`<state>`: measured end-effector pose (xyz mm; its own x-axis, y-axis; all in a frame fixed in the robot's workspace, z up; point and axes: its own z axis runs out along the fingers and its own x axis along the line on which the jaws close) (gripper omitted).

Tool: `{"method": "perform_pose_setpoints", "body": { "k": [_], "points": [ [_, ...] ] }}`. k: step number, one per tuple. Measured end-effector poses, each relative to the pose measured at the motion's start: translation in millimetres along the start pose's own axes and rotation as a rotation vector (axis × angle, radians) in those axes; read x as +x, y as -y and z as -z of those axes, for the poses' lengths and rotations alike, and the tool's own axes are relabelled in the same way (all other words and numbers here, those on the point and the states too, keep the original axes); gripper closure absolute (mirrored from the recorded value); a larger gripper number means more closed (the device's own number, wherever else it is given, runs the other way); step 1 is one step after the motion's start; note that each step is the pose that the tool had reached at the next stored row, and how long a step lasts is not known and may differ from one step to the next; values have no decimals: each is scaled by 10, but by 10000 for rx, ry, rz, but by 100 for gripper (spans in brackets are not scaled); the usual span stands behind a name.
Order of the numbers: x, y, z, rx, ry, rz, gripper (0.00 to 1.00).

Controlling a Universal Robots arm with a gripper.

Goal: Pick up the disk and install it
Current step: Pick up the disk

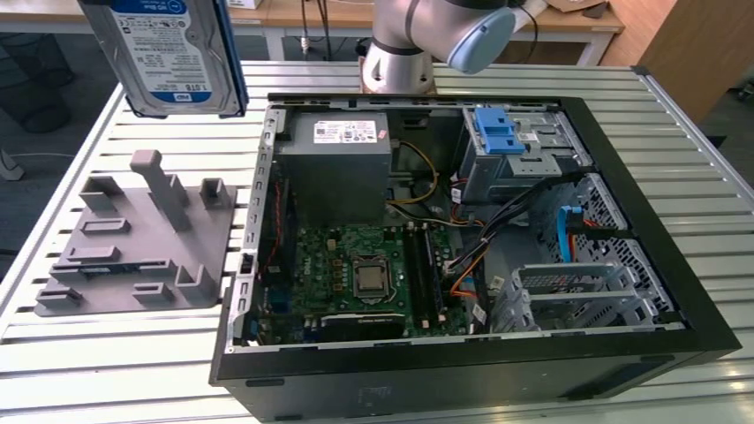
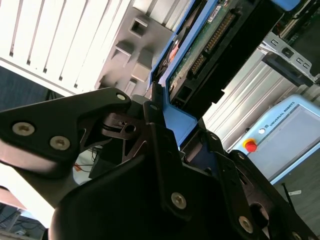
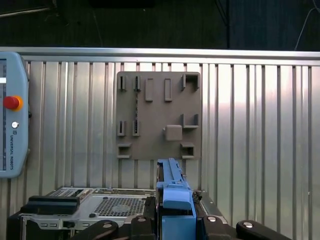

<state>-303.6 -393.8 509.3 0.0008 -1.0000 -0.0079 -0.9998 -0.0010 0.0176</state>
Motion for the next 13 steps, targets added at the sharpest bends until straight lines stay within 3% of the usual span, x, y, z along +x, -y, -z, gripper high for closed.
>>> {"method": "perform_pose_setpoints", "body": {
  "k": [6,8,9,13],
  "points": [
    [43,56,-2,-1,-1,-1,64],
    [45,111,-2,-1,-1,-1,64],
    [46,217,-2,0,0,0,64],
    [46,265,-1,-1,-1,-1,64]
  ]
}}
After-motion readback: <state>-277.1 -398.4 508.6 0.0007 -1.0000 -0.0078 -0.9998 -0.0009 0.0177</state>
